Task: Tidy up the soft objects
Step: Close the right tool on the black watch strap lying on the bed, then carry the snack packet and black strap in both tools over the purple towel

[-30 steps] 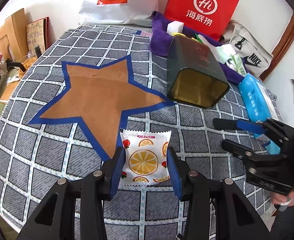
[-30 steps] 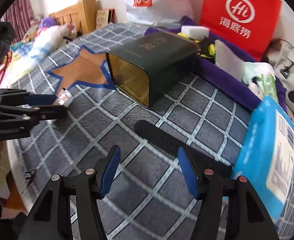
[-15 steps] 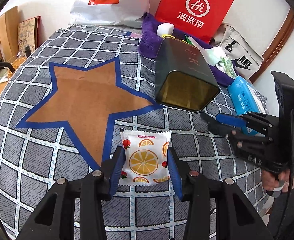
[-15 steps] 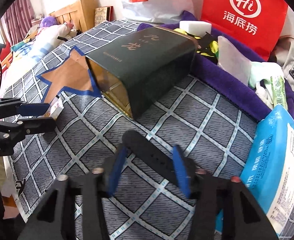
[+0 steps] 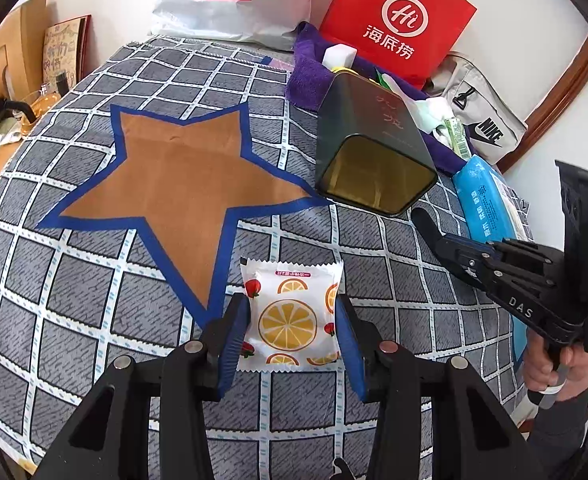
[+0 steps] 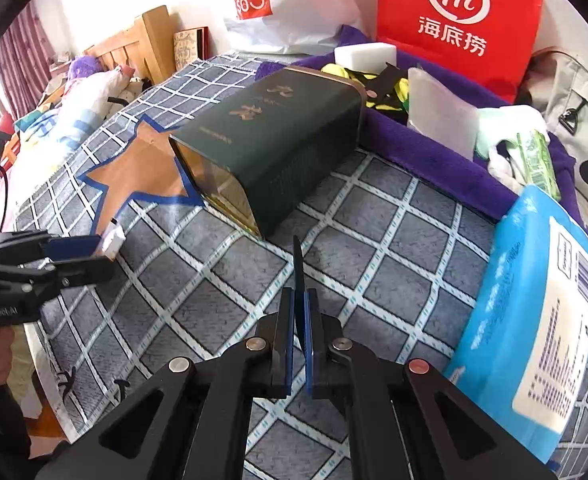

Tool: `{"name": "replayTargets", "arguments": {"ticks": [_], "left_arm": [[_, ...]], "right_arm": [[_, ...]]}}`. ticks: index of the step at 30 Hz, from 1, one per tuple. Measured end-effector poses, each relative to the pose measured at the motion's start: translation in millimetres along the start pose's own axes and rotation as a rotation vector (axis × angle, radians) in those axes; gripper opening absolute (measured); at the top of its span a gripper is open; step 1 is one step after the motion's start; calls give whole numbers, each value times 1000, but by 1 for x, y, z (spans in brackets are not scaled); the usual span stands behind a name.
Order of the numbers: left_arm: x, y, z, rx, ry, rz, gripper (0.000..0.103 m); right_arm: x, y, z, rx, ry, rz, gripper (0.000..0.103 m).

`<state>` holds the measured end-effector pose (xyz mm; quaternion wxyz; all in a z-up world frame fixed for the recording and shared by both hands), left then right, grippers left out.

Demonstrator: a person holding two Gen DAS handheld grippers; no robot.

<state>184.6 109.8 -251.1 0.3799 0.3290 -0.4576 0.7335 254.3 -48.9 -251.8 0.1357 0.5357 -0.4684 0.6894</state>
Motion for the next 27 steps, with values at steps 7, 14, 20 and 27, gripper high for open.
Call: {"name": "replayTargets", "arguments": {"ticks": [7,14,20,27], "left_arm": [[1,1,0,1,-7,-3,42],[3,3,4,-1,-19,7,41],[9,6,11,-8,-35,10,40],[22,11,25,-27,-48,22,40]], "right_arm": [[-10,9,6,-23,44,-36,7],[8,18,3,-92,25,14,3],[43,42,-2,-183,-10,64,2],[66,81,5,-279,11,72,2]]}}
Point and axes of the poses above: each gripper's, at about its wrist camera, not at the fingertips, and x roughly against the way its jaws point, z to its right, y to its underside, the point moved 8 cm from there along -x, roughly the way its jaws point, and after that the axes turned 7 degrees about x, right-handed, at the moved point
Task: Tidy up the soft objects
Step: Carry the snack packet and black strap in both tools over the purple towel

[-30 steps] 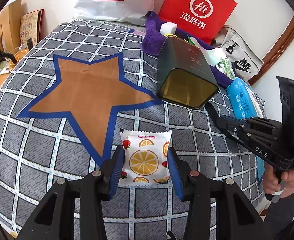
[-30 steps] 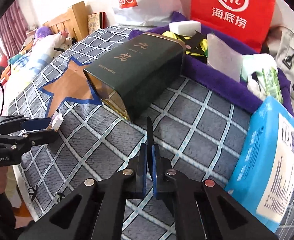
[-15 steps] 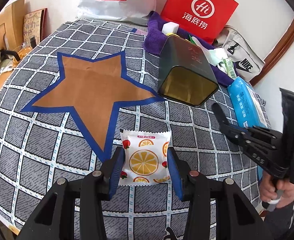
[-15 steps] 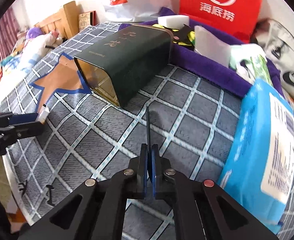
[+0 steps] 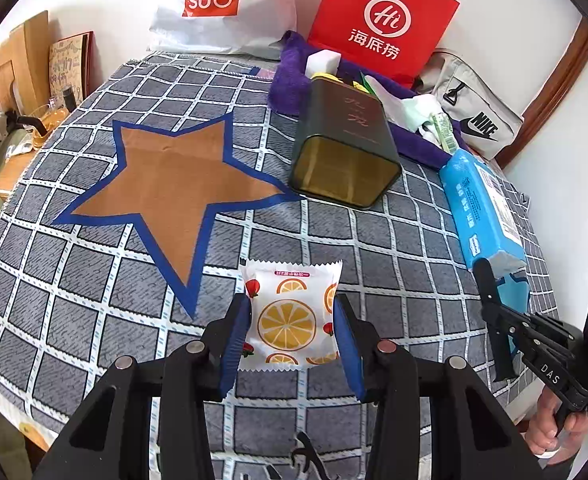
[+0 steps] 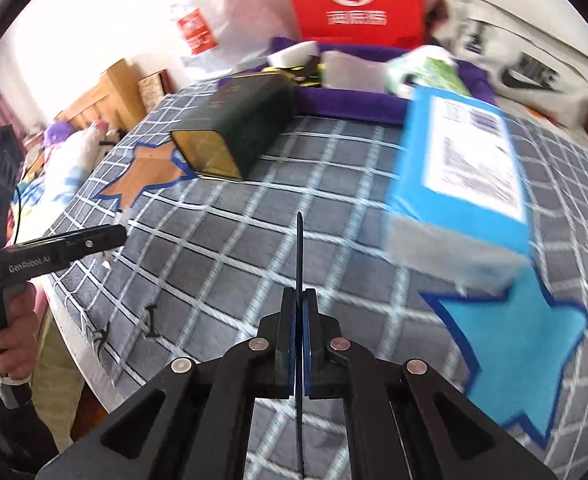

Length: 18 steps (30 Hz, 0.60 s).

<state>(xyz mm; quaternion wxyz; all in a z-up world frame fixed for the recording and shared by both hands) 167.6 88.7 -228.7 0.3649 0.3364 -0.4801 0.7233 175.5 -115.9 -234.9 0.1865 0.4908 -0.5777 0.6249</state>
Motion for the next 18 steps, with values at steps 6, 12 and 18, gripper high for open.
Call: {"name": "replayTargets", "arguments": {"ticks": [6,12,18], "left_arm": [[13,2,11,1,0,7,40],[21,-3,21,-4,-9,12,40],[27,-10,28,-6,-8,16,40]], "right_arm": [[12,26,37,-73,71,-27,2],[7,45,52,-108,81,-65,2],[23,45,52,-140,29,-40,2]]}}
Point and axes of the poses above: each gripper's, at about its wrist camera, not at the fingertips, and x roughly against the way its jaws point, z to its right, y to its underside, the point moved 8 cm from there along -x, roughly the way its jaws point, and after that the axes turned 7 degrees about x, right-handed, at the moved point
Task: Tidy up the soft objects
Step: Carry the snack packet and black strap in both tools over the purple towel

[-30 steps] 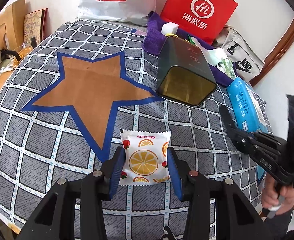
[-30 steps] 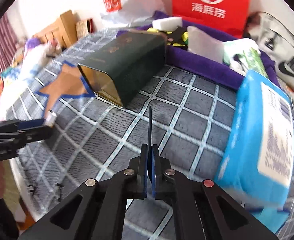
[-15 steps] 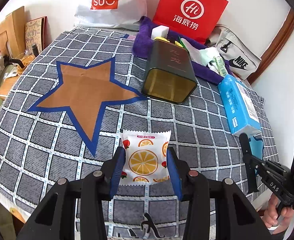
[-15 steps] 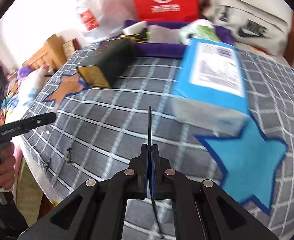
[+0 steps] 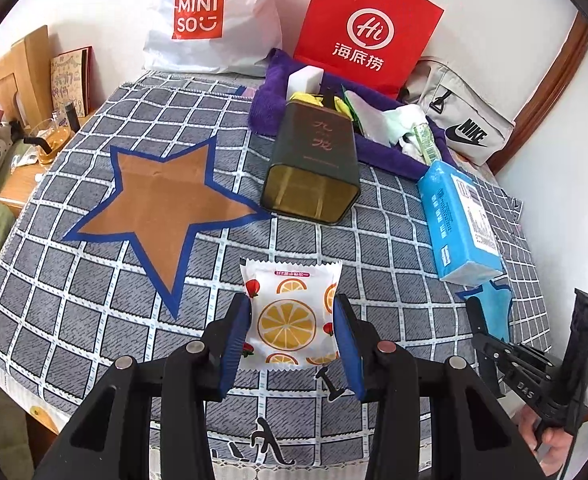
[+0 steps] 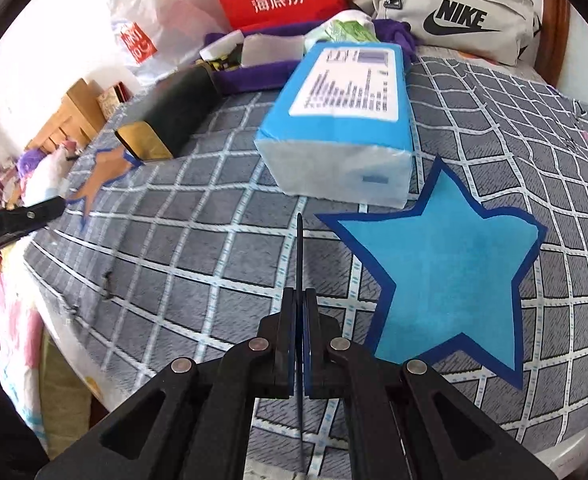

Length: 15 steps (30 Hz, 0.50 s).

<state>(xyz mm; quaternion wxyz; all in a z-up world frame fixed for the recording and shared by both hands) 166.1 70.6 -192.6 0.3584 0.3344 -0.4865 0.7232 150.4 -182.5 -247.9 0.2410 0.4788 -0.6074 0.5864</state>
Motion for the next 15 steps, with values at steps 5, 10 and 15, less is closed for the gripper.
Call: {"name": "replayTargets", "arguments": {"ticks": [5,10,15], "left_arm": [[3,-14,10,-6,9,15,40],[8,-37,23,-16,19,41,40],[12,-63,34,-25,24,68,40]], "right_arm": [[30,-19,-6,3,-31,60,3],[59,-50,-5,13,-30,135,3],[80,-89,-1,22,-35,203,3]]}}
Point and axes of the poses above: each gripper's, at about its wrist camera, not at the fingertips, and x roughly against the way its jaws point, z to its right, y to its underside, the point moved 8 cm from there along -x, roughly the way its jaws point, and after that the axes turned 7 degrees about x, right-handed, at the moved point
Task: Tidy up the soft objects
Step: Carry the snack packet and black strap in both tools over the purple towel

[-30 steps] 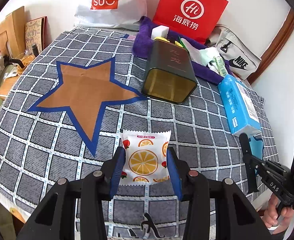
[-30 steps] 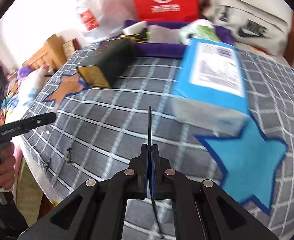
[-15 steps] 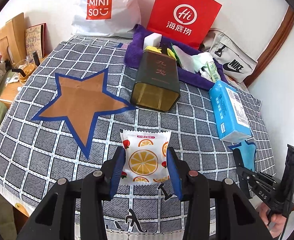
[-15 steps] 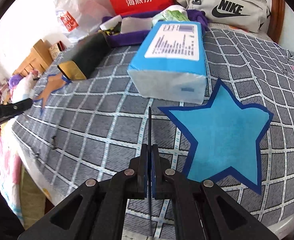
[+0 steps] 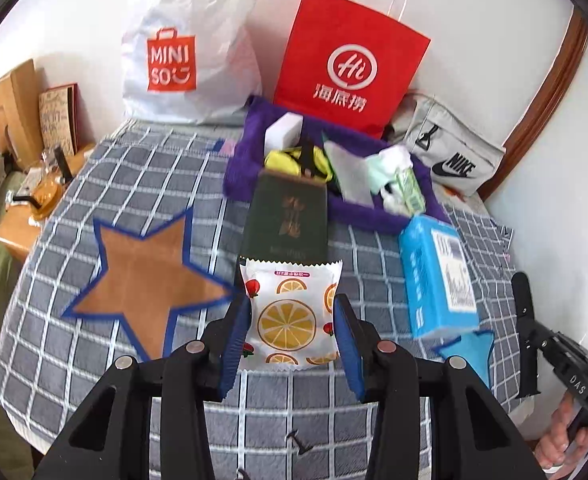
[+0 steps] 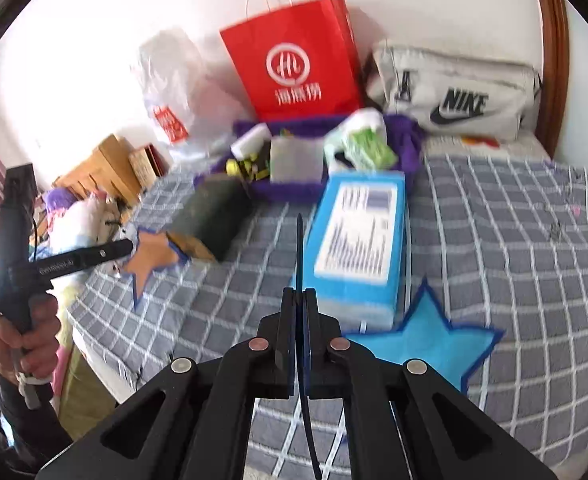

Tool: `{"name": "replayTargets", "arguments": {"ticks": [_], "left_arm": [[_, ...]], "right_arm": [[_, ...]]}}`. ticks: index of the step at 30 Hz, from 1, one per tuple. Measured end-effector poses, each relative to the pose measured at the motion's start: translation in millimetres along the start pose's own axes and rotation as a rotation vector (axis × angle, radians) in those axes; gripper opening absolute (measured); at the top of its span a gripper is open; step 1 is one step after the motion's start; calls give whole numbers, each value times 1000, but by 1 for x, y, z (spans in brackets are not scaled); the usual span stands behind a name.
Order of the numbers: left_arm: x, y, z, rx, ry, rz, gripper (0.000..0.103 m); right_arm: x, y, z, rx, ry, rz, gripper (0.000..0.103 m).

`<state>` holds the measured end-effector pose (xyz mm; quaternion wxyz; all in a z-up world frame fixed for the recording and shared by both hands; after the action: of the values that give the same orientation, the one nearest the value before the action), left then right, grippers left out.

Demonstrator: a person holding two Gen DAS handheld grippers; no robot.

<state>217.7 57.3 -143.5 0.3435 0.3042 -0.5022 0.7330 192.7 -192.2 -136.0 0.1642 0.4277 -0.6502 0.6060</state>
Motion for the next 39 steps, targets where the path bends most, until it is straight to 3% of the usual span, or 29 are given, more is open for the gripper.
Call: {"name": "replayTargets", "arguments": {"ticks": [8,19,39], "left_arm": [[-7,-35,11,-19,5,36,40],[-32,-87,10,-25,-34,62,40],[-105,-161,31,-18,-21,35,41]], "right_arm": [[-4,-54,9,13,38,66,3],[-31,-102,24,-14,43,96,3],[-130,-198,45,-27,-12,104,3]]}}
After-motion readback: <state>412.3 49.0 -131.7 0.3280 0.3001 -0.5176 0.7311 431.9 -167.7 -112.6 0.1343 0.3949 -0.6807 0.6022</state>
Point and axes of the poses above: each gripper's, at about its wrist camera, not at the fingertips, and x roughly against the way its jaws point, z to its right, y to its underside, the point moved 8 cm from there along -x, roughly the way its jaws point, and after that the axes turned 7 degrees about x, right-handed, at the moved point
